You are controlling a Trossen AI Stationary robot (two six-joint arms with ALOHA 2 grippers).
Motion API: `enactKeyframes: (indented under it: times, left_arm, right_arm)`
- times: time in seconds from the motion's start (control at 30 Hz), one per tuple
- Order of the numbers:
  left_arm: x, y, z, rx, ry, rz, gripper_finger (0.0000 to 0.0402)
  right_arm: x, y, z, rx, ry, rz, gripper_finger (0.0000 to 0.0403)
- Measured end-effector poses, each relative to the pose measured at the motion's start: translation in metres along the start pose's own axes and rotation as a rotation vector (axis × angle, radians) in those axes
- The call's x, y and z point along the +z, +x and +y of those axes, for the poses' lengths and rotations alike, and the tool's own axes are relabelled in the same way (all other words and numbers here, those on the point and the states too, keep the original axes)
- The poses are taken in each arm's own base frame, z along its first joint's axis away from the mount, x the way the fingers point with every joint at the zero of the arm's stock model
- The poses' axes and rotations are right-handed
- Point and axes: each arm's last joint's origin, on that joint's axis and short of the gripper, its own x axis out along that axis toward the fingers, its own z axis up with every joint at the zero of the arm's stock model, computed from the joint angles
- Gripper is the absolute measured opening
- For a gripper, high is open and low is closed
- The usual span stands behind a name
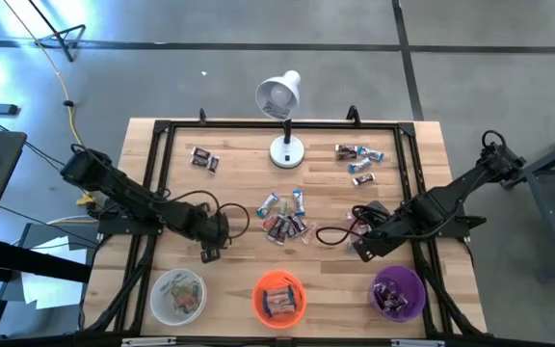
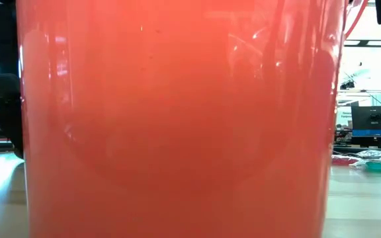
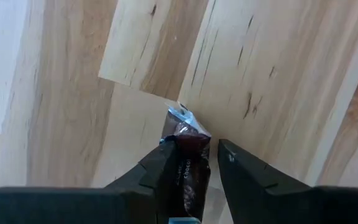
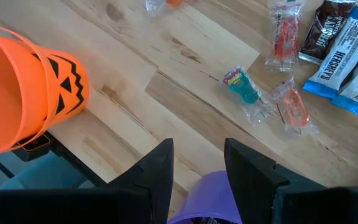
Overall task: Organize candy in baskets
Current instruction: Put the brown chocolate bar into the purple bucket
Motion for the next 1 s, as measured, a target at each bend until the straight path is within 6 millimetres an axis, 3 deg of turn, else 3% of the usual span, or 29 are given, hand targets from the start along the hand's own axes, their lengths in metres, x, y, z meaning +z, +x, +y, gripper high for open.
enactKeyframes:
  times: [0.13, 0.33, 0.53, 0.8, 1.0]
  left_arm:
    - [0.0, 0.002, 0.0, 0.008, -0.018, 0.003, 0.0096]
    - [0.0, -0.003, 0.002, -0.013, -0.115, -0.016, 0.0011]
    - [0.009, -0.015, -0.002, -0.05, -0.193, -0.057, 0.0003]
    - [0.069, -0.07, -0.015, -0.078, -0.148, -0.363, 0.0]
    - [0.109, -0.106, 0.008, 0.162, -0.133, -0.586, 0.0]
  right_arm:
    - [0.0, 0.0, 0.0, 0.0, 0.0, 0.0, 0.0138]
    - [0.0, 0.0, 0.0, 0.0, -0.038, -0.001, 0.0138]
    - [0.002, 0.0, -0.001, -0.011, -0.062, -0.074, 0.0138]
    - [0.015, 0.0, -0.001, -0.036, -0.085, -0.284, 0.0138]
    - [0.049, -0.002, 0.013, 0.051, -0.047, -0.561, 0.0138]
